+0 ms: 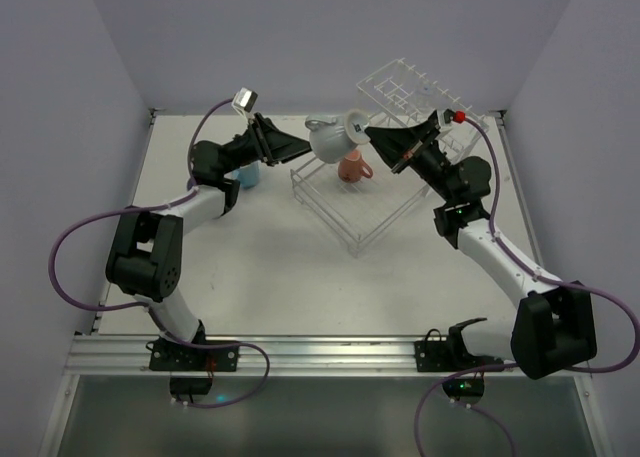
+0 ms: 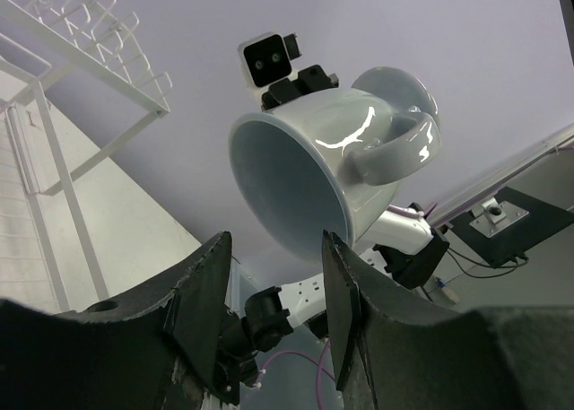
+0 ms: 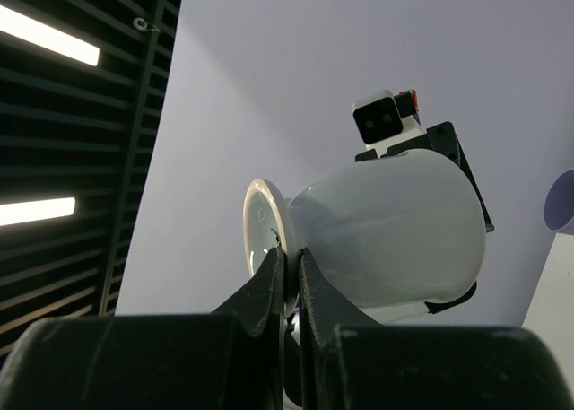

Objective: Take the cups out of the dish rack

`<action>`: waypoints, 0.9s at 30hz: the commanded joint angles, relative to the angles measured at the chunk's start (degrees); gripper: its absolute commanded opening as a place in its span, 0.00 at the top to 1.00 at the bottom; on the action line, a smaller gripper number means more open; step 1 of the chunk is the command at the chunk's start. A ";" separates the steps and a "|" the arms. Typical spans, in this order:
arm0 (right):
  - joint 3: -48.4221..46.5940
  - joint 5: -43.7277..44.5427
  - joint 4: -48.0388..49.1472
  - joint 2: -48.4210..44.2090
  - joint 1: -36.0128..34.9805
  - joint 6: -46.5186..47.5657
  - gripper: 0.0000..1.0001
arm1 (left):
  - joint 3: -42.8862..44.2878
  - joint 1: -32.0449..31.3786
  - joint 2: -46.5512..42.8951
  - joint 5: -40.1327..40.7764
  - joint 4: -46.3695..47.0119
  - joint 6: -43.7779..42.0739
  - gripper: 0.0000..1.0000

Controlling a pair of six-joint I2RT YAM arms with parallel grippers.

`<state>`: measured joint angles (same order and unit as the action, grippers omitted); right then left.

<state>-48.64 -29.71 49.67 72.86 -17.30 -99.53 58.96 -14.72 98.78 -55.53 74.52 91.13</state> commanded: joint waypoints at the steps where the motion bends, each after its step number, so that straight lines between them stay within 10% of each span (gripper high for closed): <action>1: -3.57 0.27 7.37 -1.58 0.86 -1.81 1.00 | 2.21 -0.22 -0.17 -0.63 27.61 0.89 0.52; 27: -5.06 -2.89 13.87 5.01 2.54 -5.06 1.00 | 5.82 0.22 -0.08 1.12 31.56 7.13 0.50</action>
<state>-49.36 -32.67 55.24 77.80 -14.92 -102.45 62.52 -14.66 98.96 -55.11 74.59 96.86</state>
